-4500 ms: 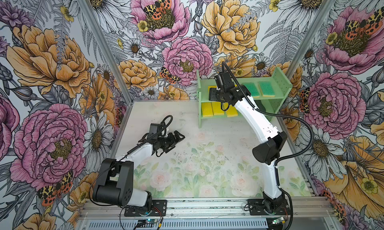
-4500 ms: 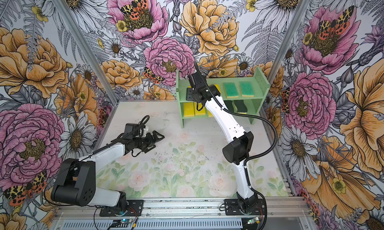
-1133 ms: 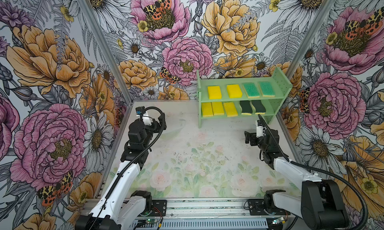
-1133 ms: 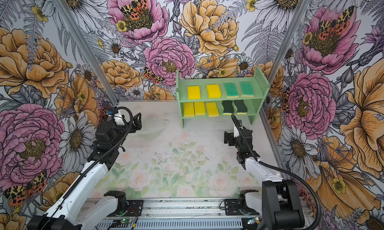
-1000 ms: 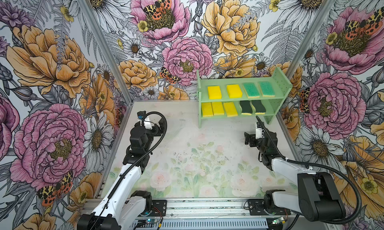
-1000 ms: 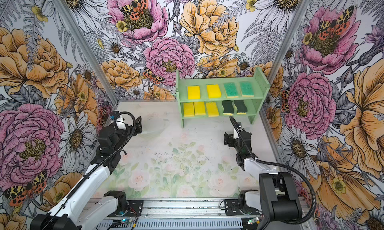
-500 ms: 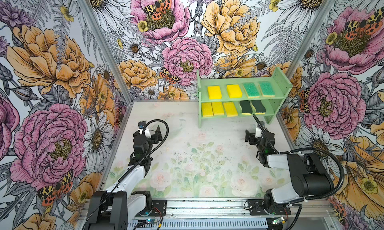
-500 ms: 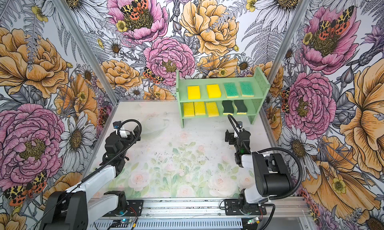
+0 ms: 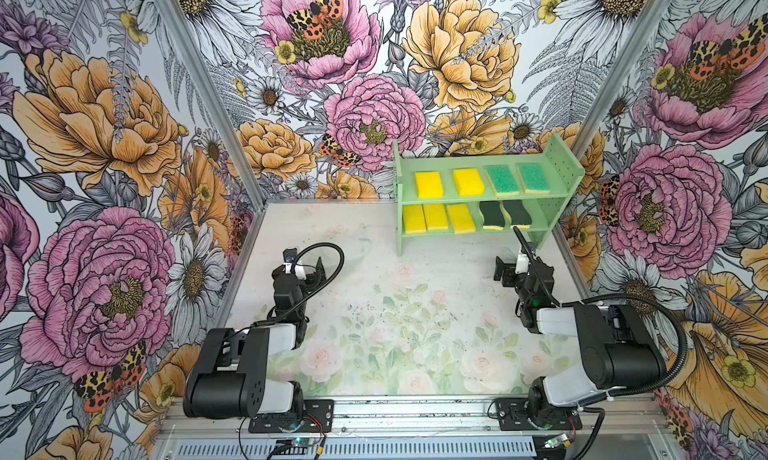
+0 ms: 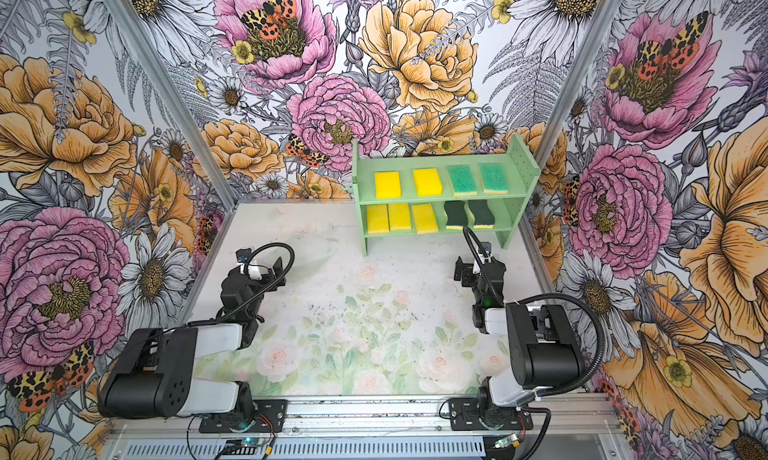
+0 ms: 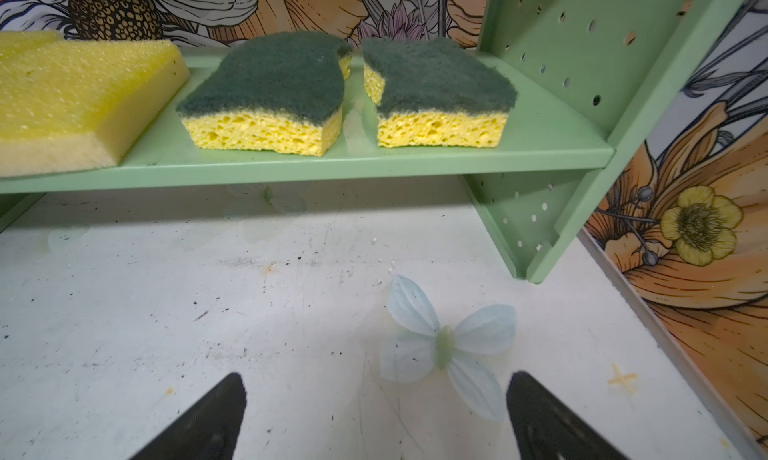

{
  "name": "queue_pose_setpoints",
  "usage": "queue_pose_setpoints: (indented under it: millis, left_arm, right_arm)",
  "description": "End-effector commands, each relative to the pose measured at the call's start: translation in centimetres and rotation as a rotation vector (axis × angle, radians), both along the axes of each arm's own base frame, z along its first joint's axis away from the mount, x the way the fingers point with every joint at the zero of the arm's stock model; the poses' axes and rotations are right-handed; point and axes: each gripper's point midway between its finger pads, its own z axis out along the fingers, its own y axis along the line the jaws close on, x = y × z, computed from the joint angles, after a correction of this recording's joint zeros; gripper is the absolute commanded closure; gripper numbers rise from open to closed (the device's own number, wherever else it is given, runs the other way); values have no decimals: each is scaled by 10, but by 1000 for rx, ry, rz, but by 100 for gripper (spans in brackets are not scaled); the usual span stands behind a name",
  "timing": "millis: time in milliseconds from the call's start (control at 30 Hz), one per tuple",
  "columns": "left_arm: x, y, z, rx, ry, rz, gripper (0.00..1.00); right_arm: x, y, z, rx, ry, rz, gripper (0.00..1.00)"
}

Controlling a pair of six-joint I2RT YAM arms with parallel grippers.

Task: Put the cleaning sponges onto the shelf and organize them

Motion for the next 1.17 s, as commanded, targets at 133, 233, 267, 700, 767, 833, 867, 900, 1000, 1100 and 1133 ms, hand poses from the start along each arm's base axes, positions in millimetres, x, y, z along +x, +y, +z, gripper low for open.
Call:
queue_pose_setpoints:
  millis: [133, 233, 267, 700, 767, 833, 867, 900, 1000, 1100, 1133]
  left_arm:
    - [8, 8, 7, 22, -84, 47, 1]
    - [16, 13, 2, 16, -22, 82, 1]
    - [19, 15, 2, 16, -20, 94, 1]
    - [19, 16, 1, 11, -11, 96, 1]
    - [19, 16, 1, 10, -11, 96, 1]
    - [19, 16, 1, 10, -10, 95, 1]
    - [19, 16, 1, 11, -11, 95, 1]
    - [19, 16, 1, 11, -10, 95, 1]
    - [19, 16, 1, 10, -11, 96, 1]
    - [20, 15, 1, 13, -9, 94, 1]
    - [20, 15, 0, 13, -7, 94, 1]
  right_arm:
    - [5, 3, 10, 11, -41, 11, 0]
    - [5, 3, 11, 12, -42, 12, 0]
    - [5, 3, 11, 11, -42, 11, 0]
    - [5, 3, 10, 12, -39, 11, 0]
    - [5, 3, 10, 12, -40, 11, 0]
    - [5, 3, 10, 11, -39, 11, 0]
    - [5, 3, 10, 12, -40, 12, 0]
    - [5, 3, 10, 12, -39, 11, 0]
    - [5, 3, 10, 11, -39, 11, 0]
    - [5, 3, 9, 12, -38, 12, 0]
    - [5, 3, 10, 11, -39, 12, 0]
